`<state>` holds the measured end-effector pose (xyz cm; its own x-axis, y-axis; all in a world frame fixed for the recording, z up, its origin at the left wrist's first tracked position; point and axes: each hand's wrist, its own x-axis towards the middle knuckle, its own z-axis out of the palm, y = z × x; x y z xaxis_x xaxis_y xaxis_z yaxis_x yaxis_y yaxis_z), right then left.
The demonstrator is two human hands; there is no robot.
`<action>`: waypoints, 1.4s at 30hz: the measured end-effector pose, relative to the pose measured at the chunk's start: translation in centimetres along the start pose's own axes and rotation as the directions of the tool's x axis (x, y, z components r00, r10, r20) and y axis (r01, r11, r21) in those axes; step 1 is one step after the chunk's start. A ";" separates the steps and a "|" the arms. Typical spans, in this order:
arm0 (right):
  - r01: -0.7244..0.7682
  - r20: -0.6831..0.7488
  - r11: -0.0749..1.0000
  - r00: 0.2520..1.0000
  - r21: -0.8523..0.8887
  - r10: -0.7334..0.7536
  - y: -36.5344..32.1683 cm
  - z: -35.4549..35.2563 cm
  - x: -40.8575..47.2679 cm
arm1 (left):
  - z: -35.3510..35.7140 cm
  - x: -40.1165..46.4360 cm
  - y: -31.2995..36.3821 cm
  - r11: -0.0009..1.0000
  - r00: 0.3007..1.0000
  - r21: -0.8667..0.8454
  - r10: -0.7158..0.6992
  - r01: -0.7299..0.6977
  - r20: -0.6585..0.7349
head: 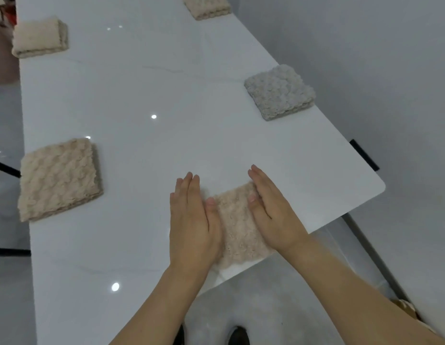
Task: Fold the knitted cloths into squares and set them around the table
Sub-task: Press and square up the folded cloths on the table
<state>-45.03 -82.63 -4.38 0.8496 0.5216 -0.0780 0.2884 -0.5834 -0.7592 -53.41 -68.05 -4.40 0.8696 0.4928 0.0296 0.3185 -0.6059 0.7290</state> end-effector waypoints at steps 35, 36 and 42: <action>-0.031 -0.011 0.874 0.999 0.485 0.041 1.5 1.1 -1.3 | 3.0 -1.9 -0.1 0.927 0.991 -0.356 -0.133 0.117 -0.020; -0.026 -0.006 0.881 0.999 0.473 0.033 1.6 1.1 -1.3 | 3.0 -2.0 -0.1 0.926 0.991 -0.357 -0.135 0.121 -0.015; 0.031 0.051 0.920 0.997 0.390 -0.055 2.2 0.8 -1.1 | 3.8 -3.1 0.4 0.938 0.986 -0.317 -0.163 0.141 -0.044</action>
<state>-45.72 -84.00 -6.50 0.8091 0.5836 -0.0687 0.1194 -0.2778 -0.9532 -54.57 -72.23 -6.85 0.7884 0.6122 -0.0595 0.3017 -0.3006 0.9048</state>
